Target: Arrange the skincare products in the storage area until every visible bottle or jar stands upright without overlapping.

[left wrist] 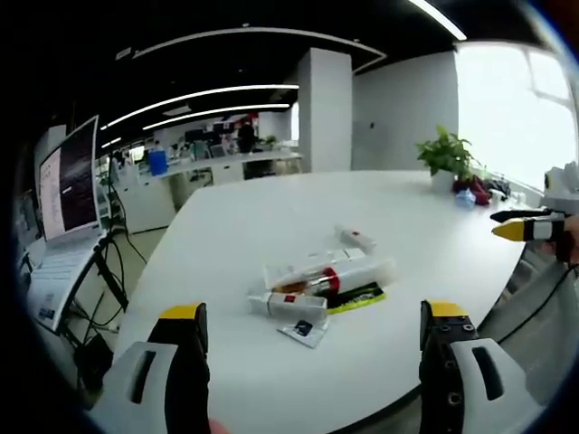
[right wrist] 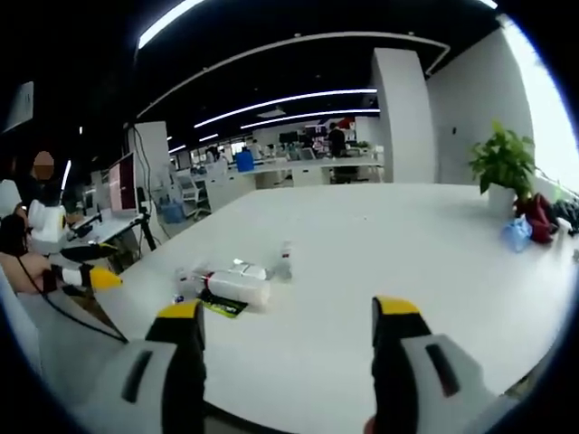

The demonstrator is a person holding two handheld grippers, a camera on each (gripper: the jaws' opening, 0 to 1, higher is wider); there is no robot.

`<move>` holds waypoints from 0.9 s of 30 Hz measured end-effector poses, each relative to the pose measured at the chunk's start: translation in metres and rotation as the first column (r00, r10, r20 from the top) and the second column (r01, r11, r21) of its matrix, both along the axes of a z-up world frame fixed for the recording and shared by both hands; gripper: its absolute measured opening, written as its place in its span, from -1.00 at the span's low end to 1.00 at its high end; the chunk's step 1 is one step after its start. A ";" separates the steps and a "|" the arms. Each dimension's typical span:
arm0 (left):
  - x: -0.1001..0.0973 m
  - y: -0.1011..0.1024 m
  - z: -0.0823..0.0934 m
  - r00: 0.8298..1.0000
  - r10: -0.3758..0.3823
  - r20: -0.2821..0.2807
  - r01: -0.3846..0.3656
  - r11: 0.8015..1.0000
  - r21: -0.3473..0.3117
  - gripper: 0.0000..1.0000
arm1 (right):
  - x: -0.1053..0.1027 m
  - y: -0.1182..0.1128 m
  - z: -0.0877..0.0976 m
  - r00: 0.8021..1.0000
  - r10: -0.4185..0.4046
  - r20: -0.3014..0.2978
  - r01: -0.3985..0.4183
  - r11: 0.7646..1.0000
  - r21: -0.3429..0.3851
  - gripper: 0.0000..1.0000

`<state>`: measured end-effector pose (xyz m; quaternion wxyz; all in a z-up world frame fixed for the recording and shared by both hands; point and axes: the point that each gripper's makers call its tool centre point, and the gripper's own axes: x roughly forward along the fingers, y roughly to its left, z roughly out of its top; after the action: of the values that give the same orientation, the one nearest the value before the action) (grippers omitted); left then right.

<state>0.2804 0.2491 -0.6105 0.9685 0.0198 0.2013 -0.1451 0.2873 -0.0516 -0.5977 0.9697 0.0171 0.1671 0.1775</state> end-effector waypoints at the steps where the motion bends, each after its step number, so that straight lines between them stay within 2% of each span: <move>1: 0.000 0.000 0.000 1.000 -0.001 0.002 0.001 1.000 0.002 0.91 | 0.000 0.001 0.000 1.000 0.002 -0.002 -0.002 1.000 0.001 0.53; 11: 0.000 -0.002 0.002 1.000 -0.011 0.009 0.011 1.000 -0.002 0.89 | 0.004 0.007 -0.005 0.999 0.034 -0.038 -0.034 0.999 -0.002 0.51; 15: 0.000 -0.003 0.001 1.000 -0.019 0.009 0.019 1.000 0.000 0.88 | 0.006 0.013 -0.007 0.997 0.066 -0.050 -0.067 0.998 -0.020 0.45; 25: 0.001 -0.001 0.001 1.000 -0.017 0.006 0.017 1.000 -0.005 0.86 | 0.024 0.021 -0.027 0.987 0.122 -0.102 -0.130 0.989 -0.076 0.40; 27: 0.001 -0.002 0.001 1.000 -0.019 0.007 0.019 1.000 -0.008 0.87 | 0.027 0.029 -0.032 0.977 0.174 -0.122 -0.183 0.981 -0.060 0.40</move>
<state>0.2813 0.2474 -0.6092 0.9679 0.0183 0.1971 -0.1550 0.3146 -0.0227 -0.6294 0.9384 -0.0218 0.2303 0.2566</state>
